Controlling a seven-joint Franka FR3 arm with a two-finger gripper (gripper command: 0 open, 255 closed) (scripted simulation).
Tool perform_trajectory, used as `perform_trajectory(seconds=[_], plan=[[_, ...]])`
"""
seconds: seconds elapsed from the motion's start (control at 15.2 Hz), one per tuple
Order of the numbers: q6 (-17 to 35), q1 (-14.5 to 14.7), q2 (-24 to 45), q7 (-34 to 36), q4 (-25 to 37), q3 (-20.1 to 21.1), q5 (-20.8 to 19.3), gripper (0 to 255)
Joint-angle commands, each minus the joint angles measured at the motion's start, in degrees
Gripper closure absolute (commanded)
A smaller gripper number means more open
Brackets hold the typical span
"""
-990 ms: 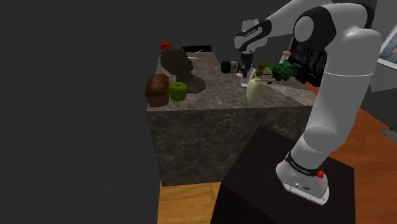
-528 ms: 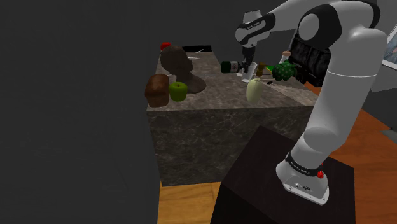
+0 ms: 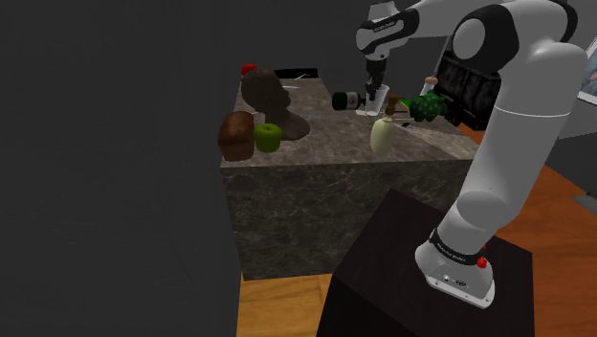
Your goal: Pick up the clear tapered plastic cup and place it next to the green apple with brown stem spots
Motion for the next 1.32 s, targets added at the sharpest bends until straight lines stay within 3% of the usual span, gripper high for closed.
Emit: perform_trajectory(seconds=[0.0,1.06,1.25], plan=[[-1.59,0.1,-0.55,-0.04,1.09,-0.03,-0.21,255],[-12.94,-0.1,-0.85,-1.52,12.27,-0.23,-0.05,255],[-13.56,2.46,-1.77,2.56,11.48,1.33,-0.73,255]])
